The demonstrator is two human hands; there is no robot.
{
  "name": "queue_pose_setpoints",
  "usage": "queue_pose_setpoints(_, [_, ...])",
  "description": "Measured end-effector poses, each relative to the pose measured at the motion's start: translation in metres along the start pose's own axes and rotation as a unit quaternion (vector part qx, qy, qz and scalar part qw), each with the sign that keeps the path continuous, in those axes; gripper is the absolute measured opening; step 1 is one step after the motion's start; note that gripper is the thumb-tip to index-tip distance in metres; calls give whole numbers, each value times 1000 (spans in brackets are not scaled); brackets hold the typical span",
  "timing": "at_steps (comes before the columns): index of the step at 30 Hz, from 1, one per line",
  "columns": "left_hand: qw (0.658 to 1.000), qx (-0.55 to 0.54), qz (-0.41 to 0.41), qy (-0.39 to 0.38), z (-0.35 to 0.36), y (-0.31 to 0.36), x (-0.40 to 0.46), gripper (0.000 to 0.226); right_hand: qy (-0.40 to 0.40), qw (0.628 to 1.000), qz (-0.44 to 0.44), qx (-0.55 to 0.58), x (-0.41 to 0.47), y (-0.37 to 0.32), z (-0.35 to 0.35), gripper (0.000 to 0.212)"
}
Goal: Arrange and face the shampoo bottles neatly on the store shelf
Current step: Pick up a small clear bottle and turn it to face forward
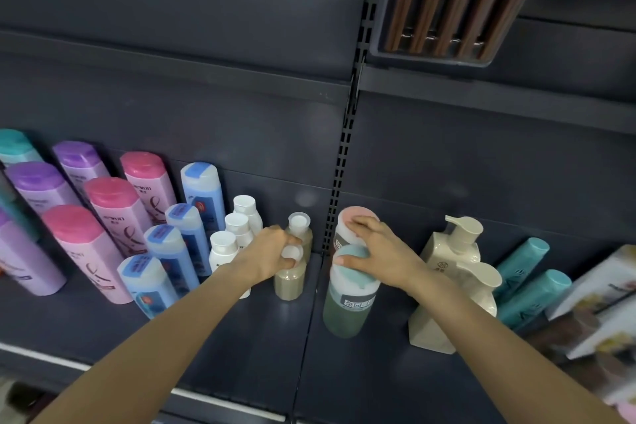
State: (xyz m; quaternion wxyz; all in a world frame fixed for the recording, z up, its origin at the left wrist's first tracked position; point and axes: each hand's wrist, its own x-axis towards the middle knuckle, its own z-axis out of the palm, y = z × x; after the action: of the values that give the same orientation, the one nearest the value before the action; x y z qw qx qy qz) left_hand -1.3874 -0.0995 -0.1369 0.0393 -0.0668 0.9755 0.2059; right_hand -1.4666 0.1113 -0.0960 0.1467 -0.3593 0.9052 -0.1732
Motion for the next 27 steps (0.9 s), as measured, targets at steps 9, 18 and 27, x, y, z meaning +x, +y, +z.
queue_pose_setpoints(9, [1000, -10, -22, -14, 2, 1, 0, 36, -23, 999, -24, -5, 13, 4, -7, 94])
queue_pose_setpoints(18, [988, -90, -64, 109, -8, -1, 26, 38, -68, 997, -24, 4, 19, 14, -8, 104])
queue_pose_setpoints(27, [980, -124, -145, 55, 1, 2, 60, 37, -54, 998, -29, -29, 16, 9, -10, 98])
